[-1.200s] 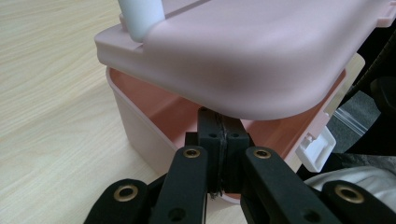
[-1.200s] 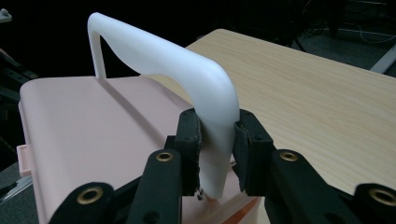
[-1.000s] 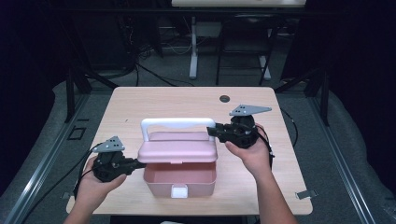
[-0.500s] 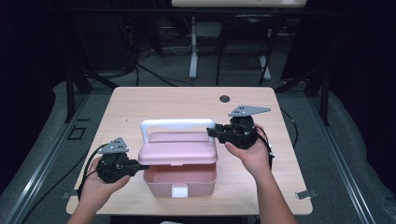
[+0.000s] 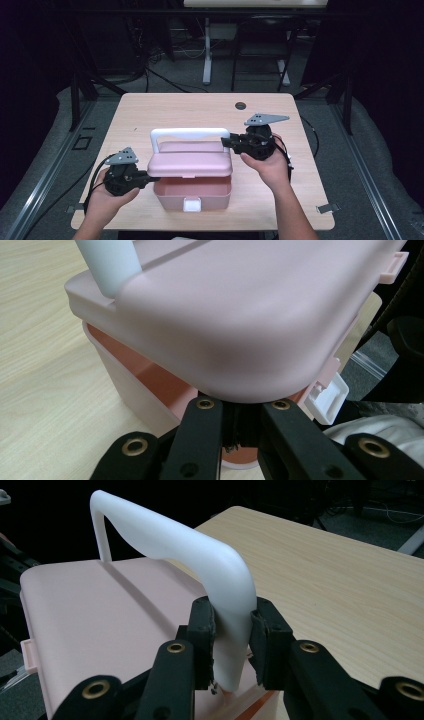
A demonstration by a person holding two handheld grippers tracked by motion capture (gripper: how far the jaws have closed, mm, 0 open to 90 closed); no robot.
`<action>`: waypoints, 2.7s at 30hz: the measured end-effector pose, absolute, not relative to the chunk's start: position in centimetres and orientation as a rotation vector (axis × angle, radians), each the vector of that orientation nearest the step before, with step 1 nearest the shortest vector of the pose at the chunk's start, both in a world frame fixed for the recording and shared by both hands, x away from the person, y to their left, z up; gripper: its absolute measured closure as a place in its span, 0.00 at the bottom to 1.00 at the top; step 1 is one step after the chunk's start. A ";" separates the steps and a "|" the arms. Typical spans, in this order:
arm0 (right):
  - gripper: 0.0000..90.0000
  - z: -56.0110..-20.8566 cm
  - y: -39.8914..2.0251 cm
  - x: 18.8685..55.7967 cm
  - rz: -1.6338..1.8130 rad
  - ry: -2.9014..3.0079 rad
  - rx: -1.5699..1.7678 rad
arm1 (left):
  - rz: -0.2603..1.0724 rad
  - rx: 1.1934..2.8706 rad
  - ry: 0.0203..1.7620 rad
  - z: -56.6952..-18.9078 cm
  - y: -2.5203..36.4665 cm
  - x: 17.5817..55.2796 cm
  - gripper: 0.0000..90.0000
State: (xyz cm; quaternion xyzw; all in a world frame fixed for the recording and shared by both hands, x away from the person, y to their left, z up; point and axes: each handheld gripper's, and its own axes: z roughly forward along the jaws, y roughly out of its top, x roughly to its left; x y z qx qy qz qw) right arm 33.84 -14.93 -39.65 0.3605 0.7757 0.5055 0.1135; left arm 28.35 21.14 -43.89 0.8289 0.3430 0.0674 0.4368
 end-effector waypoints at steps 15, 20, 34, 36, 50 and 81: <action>0.76 -39.7 -15.2 33.5 1.504 2.233 1.061 | 0.177 2.049 0.849 -43.4 21.3 28.6 1.00; 0.73 -39.6 -15.7 33.0 1.516 2.210 1.072 | 0.188 2.049 0.836 -43.0 21.3 28.9 1.00; 0.71 -40.0 -17.0 31.3 1.482 2.178 1.114 | 0.205 2.002 0.788 -41.4 21.6 30.3 1.00; 0.72 -40.2 -17.2 31.1 1.473 2.174 1.126 | 0.201 2.005 0.783 -41.3 21.6 30.5 1.00; 0.70 -42.0 -17.2 30.6 1.407 2.192 1.192 | 0.219 1.980 0.769 -40.3 21.6 31.7 1.00; 0.96 -46.5 -11.9 27.6 1.276 2.387 1.080 | 0.252 1.925 0.779 -40.1 21.5 33.2 1.00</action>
